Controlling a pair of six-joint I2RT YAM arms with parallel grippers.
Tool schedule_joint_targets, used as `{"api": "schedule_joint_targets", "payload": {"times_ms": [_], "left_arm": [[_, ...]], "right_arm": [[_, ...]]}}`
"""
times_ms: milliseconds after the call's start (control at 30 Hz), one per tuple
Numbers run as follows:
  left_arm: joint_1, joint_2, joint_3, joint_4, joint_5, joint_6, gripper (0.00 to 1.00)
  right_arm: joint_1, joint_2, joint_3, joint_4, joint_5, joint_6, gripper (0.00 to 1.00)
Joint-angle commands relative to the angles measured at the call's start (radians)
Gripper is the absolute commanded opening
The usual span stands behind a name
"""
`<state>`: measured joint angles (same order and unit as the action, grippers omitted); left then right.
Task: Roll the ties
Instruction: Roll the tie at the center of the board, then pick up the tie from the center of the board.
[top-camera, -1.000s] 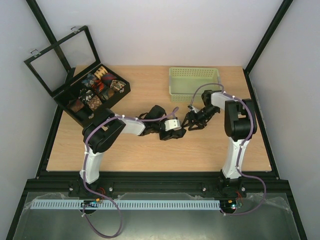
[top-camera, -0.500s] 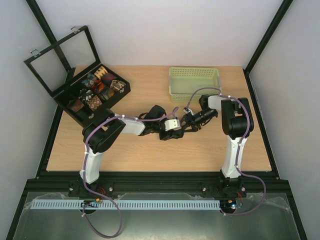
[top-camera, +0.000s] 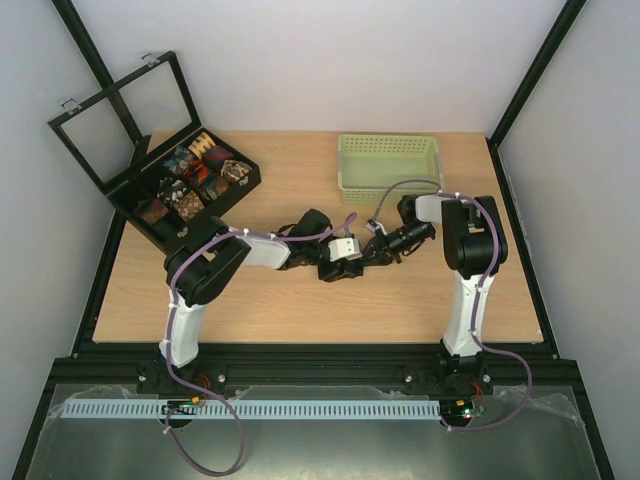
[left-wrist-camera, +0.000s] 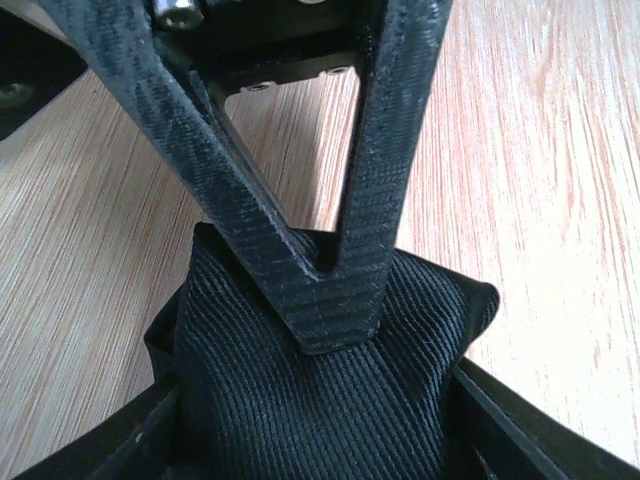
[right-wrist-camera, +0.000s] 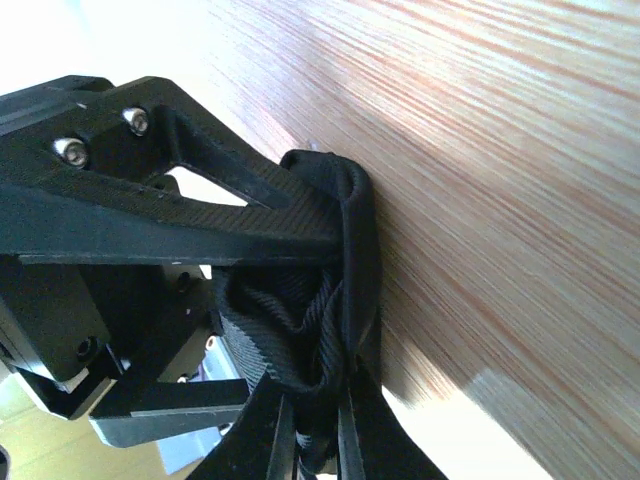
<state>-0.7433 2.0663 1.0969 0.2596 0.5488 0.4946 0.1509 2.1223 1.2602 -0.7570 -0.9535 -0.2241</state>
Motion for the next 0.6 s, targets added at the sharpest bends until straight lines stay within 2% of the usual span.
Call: {"api": "schedule_joint_targets", "payload": {"times_ms": [0,67,100,133,267,400,500,567], "left_arm": [[0.021,0.041,-0.003,-0.119,-0.026,0.015,0.65],[0.030,0.033,0.007,-0.117,-0.037,0.005,0.82],[0.036,0.023,0.010,-0.111,-0.044,-0.005,0.96],[0.041,0.011,0.010,-0.103,-0.051,-0.028,0.99],[0.067,-0.065,0.008,-0.102,-0.065,-0.087,0.99],[0.099,-0.189,0.017,-0.182,-0.082,-0.103,0.99],[0.154,-0.290,0.002,-0.203,-0.089,-0.140,0.99],[0.209,-0.344,-0.006,-0.191,-0.110,-0.221,0.99]], "right_arm": [[0.010,0.008,-0.003,-0.001,0.055,0.010,0.01],[0.010,0.006,-0.006,0.012,0.057,0.019,0.01],[0.010,0.002,-0.010,0.021,0.058,0.024,0.01],[0.010,-0.001,-0.013,0.029,0.058,0.028,0.01],[0.010,-0.022,-0.010,0.044,0.040,0.039,0.01],[0.010,-0.064,-0.002,0.081,-0.006,0.078,0.01],[0.009,-0.091,0.020,0.115,-0.044,0.112,0.02],[0.010,-0.102,0.043,0.140,-0.074,0.141,0.01]]}}
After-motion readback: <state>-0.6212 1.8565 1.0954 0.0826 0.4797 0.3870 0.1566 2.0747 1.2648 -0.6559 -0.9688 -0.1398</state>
